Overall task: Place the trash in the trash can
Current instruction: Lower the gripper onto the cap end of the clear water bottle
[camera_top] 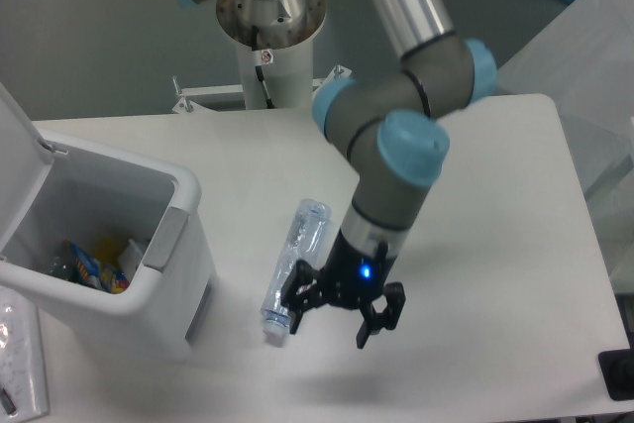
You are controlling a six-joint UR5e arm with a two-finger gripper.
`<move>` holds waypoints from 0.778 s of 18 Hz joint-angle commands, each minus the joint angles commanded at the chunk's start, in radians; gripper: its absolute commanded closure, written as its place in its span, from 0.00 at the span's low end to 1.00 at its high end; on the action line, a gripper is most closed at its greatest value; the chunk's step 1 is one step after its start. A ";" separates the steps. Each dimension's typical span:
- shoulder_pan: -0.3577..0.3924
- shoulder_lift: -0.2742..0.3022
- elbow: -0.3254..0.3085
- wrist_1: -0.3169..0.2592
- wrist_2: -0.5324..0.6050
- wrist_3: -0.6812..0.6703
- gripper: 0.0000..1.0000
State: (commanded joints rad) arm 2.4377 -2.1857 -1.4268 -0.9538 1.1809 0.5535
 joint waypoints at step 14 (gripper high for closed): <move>-0.123 -0.092 0.065 -0.221 0.135 0.009 0.00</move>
State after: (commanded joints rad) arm 2.3148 -2.2779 -1.3622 -1.1750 1.3162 0.5630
